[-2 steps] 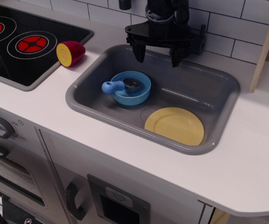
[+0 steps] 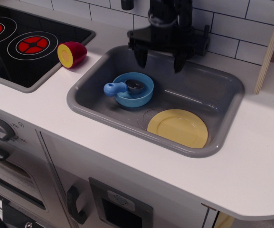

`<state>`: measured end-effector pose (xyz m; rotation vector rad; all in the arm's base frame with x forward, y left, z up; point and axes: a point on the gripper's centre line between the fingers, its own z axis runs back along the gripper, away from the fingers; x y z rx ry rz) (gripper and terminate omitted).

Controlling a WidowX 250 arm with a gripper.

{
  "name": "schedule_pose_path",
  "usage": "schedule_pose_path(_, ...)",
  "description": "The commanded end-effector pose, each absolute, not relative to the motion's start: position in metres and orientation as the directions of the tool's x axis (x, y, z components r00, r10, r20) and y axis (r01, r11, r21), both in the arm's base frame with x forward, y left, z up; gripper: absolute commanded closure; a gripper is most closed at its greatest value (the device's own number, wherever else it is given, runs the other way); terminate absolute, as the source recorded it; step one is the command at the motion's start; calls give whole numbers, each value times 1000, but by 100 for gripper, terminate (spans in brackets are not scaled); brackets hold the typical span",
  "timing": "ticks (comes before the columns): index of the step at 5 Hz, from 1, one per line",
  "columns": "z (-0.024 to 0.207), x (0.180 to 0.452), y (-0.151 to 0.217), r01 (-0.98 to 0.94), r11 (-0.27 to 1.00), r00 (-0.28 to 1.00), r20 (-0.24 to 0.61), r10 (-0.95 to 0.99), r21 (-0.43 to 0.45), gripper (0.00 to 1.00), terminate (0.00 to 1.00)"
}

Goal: Take spoon out of bowl sink

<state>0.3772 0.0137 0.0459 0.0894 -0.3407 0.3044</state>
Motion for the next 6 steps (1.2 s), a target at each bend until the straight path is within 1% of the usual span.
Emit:
schedule_pose_path(1,67,347,45,-230,973,928,306,211,29,0,0)
schedule_pose_path(2,61,336,57,-203,977,956,230,184,61,0,0)
schedule_pose_path(3,51,335,62,-191,978,968,184,173,86,0,0)
schedule_pose_path(5,39,344,69,-155,983,977,162,137,102,0,0)
schedule_pose_path(6,38,347,75,-131,986,981,155,114,105,0,0)
